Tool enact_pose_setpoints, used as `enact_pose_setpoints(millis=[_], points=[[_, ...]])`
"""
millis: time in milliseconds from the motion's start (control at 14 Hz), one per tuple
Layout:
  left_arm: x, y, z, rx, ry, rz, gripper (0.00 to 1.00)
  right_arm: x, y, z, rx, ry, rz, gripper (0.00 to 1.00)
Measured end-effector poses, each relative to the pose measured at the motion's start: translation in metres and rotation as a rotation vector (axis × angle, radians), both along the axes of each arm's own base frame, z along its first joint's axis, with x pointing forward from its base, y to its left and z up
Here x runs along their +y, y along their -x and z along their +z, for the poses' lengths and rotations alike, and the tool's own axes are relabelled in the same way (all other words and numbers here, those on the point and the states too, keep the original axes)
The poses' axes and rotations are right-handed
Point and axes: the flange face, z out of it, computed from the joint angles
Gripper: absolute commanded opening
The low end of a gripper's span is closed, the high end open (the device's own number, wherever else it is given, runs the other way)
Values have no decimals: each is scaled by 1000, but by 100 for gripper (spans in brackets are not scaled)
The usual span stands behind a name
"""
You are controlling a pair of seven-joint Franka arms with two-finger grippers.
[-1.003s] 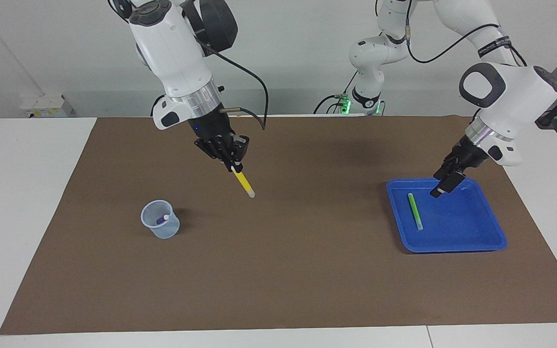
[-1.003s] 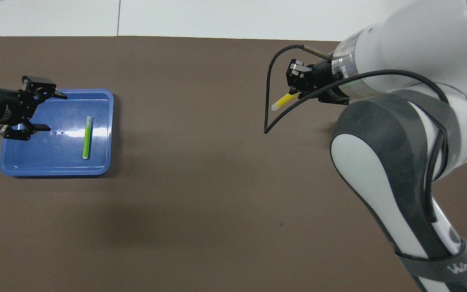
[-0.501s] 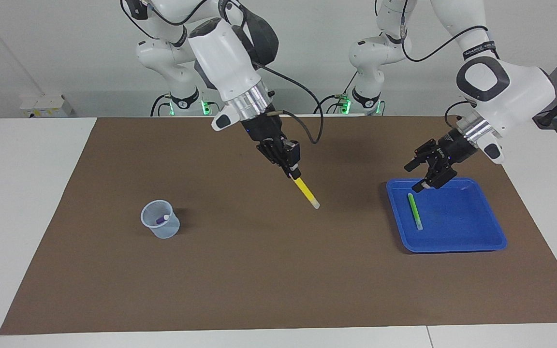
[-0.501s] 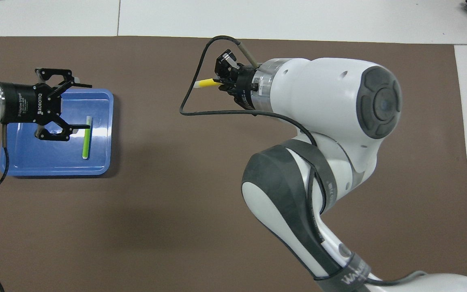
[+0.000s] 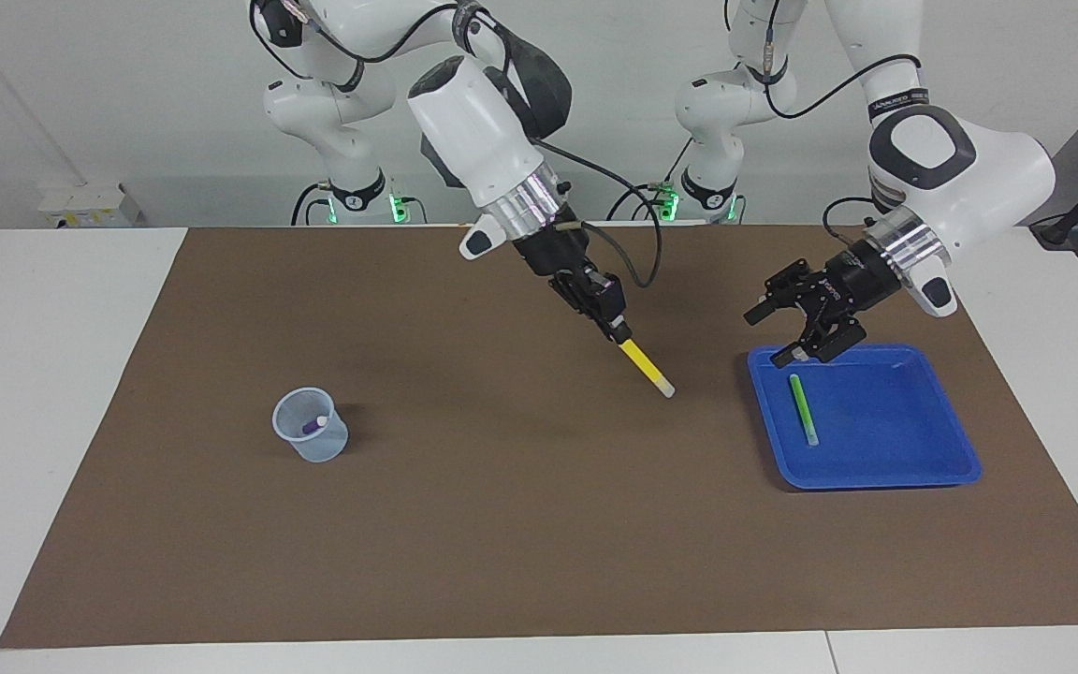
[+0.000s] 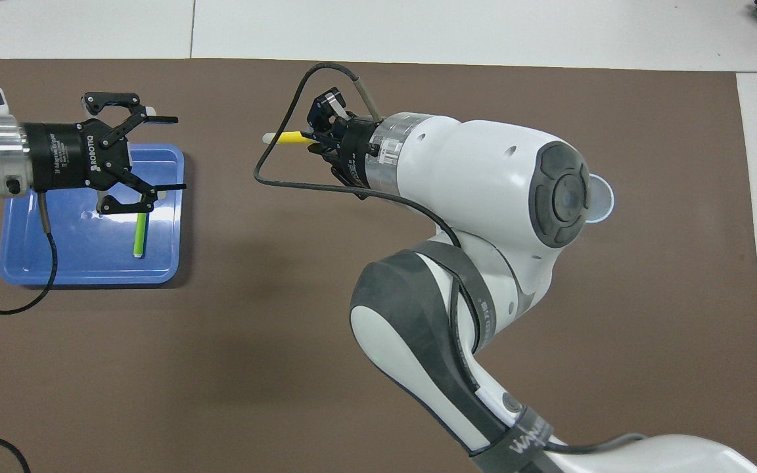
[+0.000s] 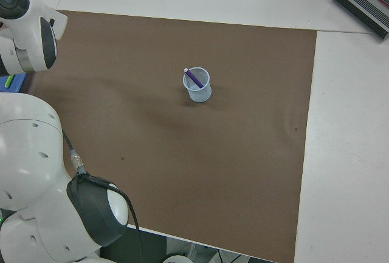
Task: Right arm passes pens to left for tray arrangement
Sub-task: 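Bring the yellow pen toward the left gripper while it reaches out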
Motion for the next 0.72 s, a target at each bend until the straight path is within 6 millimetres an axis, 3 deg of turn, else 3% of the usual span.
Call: enact_pose_setpoints(millis=[287,573,716], points=[[-61,2,0,-49,-22,19,91,10,4,-6,15,-16,7,0],[-85,8,-12,-55,-38,46,87,28,10,-18,16,-17,26,0],[-101,15,-22,-44,-47,46,75,33,12,-22,21,-15,33,0]])
